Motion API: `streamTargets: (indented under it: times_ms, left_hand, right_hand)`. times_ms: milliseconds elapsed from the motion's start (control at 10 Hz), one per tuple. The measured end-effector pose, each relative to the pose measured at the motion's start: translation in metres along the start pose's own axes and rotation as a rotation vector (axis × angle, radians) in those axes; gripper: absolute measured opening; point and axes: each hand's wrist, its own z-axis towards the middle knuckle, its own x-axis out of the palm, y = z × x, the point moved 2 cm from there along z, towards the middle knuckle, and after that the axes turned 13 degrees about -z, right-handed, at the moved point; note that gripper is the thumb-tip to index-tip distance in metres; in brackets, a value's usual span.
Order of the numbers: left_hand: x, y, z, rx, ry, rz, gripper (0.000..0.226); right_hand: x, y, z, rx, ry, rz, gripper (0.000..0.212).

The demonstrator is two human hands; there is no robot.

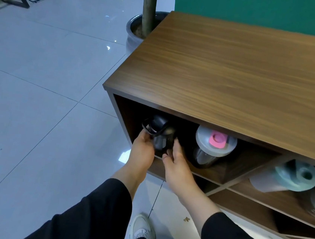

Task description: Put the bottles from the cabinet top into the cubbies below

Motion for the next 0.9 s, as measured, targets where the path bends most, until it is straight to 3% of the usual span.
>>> streamTargets:
  times_ms: [200, 600, 700, 800, 900]
  left_hand:
    - [-0.005, 0.002, 0.008, 0.050, 0.007, -0.006, 0.059]
    - [-0.005, 0.006, 0.016, -0.053, -0.033, -0.028, 0.057]
    - [-0.004, 0.014, 0.017, -0.199, -0.219, -0.171, 0.042]
    - [-0.001, 0.021, 0.009, -0.336, -0.297, -0.256, 0.024]
    - [0.008, 0.032, -0.006, -0.434, -0.253, -0.293, 0.027]
  right_hand:
    - [-0.003, -0.001, 0.022, -0.010, -0.024, 0.007, 0.069]
    - [0.001, -0.014, 0.032, -0.013, -0.021, -0.060, 0.070]
    - [0.001, -0.015, 0.033, 0.017, -0.052, -0.060, 0.068]
    - [-0.004, -0.008, 0.025, 0.040, -0.086, -0.090, 0.064]
    - [-0.007, -0.001, 0.009, 0.064, -0.139, -0.071, 0.057]
